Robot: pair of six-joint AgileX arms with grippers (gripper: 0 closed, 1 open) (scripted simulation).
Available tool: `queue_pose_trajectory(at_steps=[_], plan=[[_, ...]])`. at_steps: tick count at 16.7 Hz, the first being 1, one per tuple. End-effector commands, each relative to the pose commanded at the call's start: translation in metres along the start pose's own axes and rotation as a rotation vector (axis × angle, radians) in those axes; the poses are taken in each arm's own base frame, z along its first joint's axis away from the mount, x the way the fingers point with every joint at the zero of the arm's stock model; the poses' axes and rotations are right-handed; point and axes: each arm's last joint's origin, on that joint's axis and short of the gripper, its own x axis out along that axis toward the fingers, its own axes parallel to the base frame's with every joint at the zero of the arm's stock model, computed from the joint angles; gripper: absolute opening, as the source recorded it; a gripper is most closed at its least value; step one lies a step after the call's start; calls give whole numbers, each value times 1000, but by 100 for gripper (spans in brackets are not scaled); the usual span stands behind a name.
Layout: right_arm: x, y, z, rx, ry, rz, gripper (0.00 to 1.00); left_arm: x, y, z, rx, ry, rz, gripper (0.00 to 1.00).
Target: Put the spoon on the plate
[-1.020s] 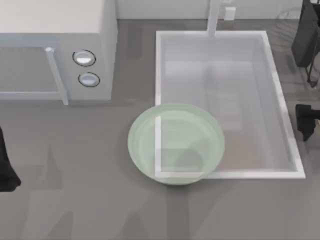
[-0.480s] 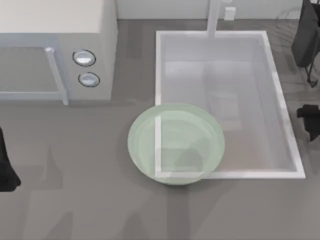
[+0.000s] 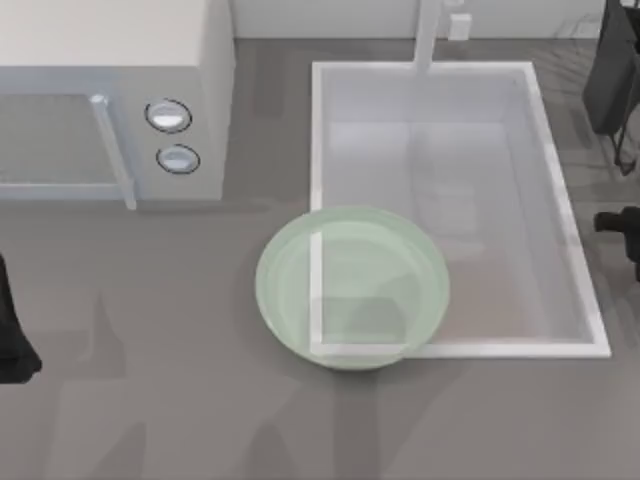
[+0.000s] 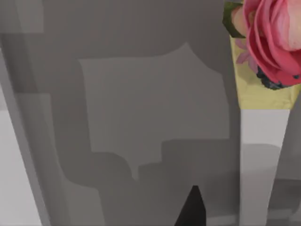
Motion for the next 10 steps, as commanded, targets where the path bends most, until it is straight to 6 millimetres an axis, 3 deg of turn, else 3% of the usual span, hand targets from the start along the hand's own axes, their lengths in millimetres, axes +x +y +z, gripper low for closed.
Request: queue_pose_trajectory(at_steps=[8,10], plan=[[-85,0,4,-2,14,-2,0,0,0,0,0,0,0,100],[-95,0,3,-3,3,-1,0,0,0,0,0,0,0,100]])
